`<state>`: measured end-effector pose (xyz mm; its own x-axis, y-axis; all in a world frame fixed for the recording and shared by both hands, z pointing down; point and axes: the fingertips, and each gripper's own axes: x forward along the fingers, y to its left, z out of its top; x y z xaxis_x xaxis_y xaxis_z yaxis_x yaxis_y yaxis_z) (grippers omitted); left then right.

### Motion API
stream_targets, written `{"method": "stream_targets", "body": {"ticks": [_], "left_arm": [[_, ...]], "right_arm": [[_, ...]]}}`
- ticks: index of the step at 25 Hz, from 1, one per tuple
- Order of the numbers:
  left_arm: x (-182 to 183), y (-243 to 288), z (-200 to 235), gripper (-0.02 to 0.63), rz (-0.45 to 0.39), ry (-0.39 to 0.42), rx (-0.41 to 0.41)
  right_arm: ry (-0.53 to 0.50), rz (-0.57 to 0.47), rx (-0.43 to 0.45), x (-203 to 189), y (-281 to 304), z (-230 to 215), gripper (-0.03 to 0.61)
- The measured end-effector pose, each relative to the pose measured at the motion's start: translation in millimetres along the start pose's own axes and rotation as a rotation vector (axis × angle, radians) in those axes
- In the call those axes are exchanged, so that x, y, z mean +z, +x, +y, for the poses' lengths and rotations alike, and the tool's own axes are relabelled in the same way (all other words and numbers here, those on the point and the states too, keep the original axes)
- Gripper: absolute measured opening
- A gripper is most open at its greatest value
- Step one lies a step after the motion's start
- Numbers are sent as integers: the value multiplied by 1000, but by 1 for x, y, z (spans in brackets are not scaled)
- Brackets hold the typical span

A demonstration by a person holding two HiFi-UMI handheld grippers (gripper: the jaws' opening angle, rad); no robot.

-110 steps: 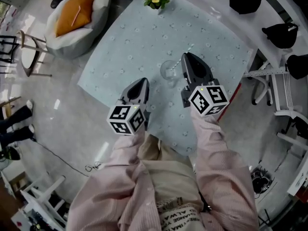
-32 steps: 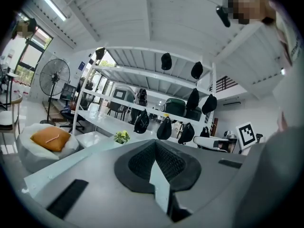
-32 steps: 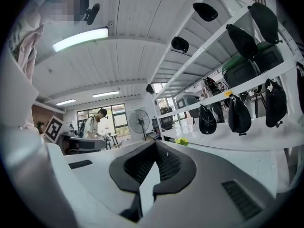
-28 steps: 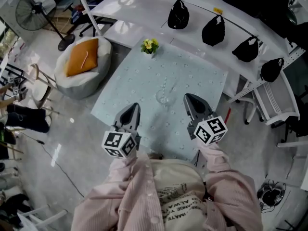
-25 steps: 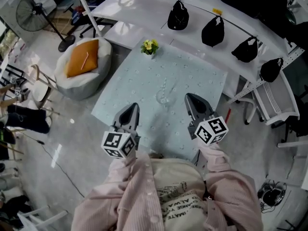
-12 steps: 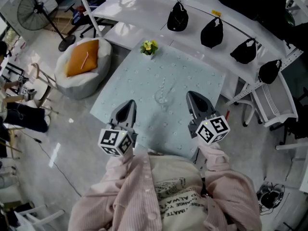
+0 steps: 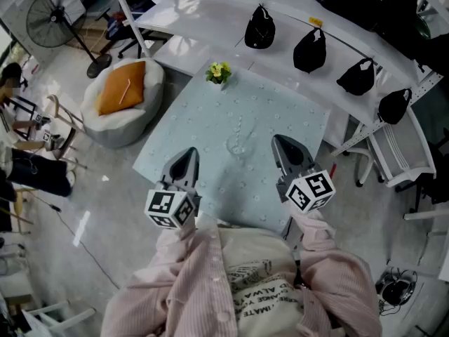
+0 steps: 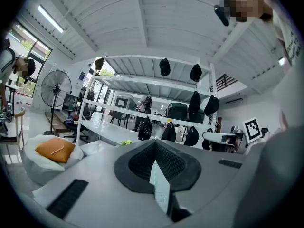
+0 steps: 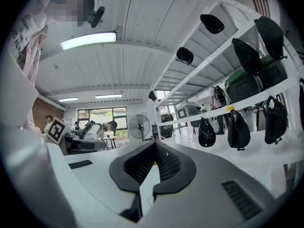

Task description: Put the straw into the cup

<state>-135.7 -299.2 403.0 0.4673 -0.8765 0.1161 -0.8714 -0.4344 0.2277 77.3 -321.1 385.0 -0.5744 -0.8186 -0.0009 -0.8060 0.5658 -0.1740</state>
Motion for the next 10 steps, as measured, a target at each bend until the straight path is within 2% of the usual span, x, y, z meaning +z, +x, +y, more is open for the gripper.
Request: {"method": "stream_targets", "body": {"ticks": [10], "left_arm": [[-4,3,3,-3,-4,-12,8]], "right_arm": [[-36,11,-12,-2,0,-4,0]]}}
